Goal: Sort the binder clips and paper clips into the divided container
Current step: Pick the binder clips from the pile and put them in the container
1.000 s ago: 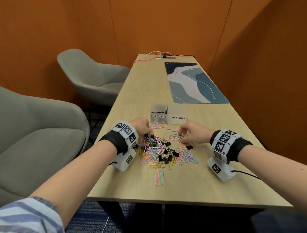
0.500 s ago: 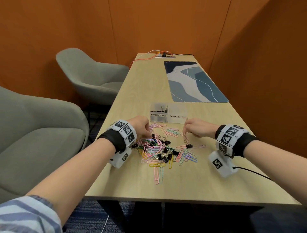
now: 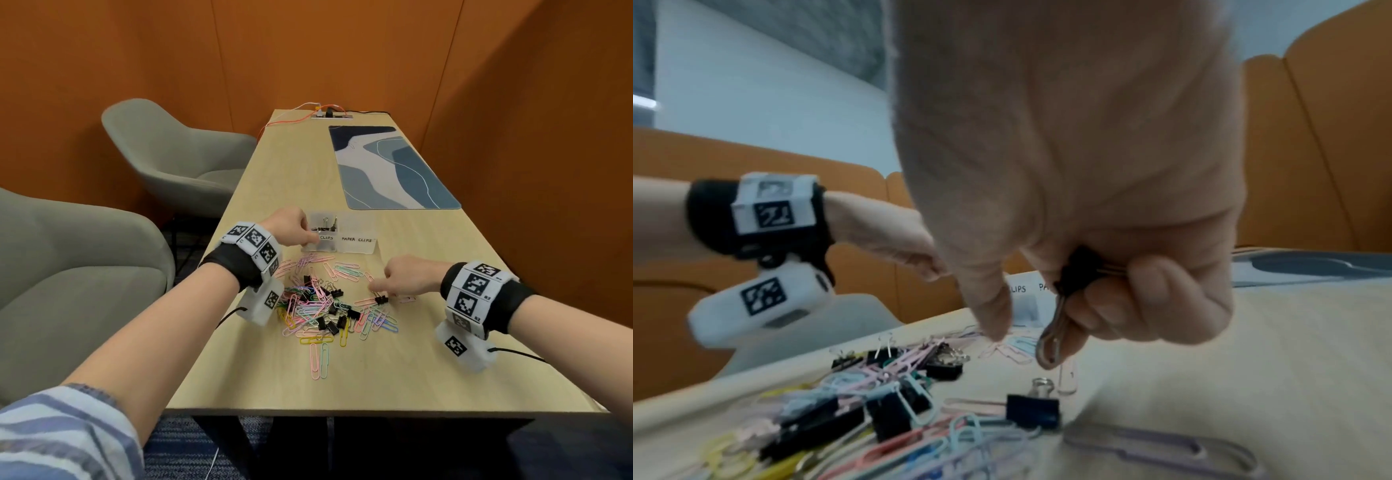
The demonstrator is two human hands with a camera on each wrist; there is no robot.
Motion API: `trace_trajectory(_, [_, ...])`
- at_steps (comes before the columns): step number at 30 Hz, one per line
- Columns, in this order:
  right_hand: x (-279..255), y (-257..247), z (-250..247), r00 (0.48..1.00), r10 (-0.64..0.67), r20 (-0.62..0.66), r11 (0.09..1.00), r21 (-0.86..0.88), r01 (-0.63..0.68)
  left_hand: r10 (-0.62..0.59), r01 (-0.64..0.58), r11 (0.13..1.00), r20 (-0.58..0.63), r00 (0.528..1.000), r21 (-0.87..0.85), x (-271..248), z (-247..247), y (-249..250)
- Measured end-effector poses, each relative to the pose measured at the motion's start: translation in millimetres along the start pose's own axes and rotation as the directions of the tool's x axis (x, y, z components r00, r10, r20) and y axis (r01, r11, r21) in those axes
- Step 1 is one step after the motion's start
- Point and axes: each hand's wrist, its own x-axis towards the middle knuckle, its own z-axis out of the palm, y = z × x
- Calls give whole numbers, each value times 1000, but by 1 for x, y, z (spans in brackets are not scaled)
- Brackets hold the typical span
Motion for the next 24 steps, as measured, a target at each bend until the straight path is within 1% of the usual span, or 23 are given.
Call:
trace_trajectory(4, [3,2,4,1000,12,25,996,-89,-10,-3,-5,999,-157,988,-49,11,-1,16])
trace_trajectory(6, [5,2,5,1000,5,27,991,-131,-2,-24,17,999,-185,982,-41,18,0,22])
trace_trajectory(11, [8,-3,3,998,-16,69,981,-193,29,-32,31,999,-152,988,-10,38,3,27])
trace_trajectory(14, [9,-6,-2,996,-13,90,984,-177,29,-6,7,1000,-101,995,12,45,1,28])
trace_trajectory(16, [10,-6,-8,997,1,79,993,-115,8,8,-7,1000,-73,997,12,47,1,27])
trace_trajectory(20, [16,-4,-20,997,10,79,996,91,-17,25,-29,999,-90,996,-46,45,-2,22])
trace_trajectory(22, [20,-6,-27,994,1,106,969,246,-27,32,-42,994,-107,994,-100,42,-5,16])
trace_trajectory(24, [25,-12,-35,991,-10,136,923,382,-43,45,-66,985,-133,990,-161,37,-8,9])
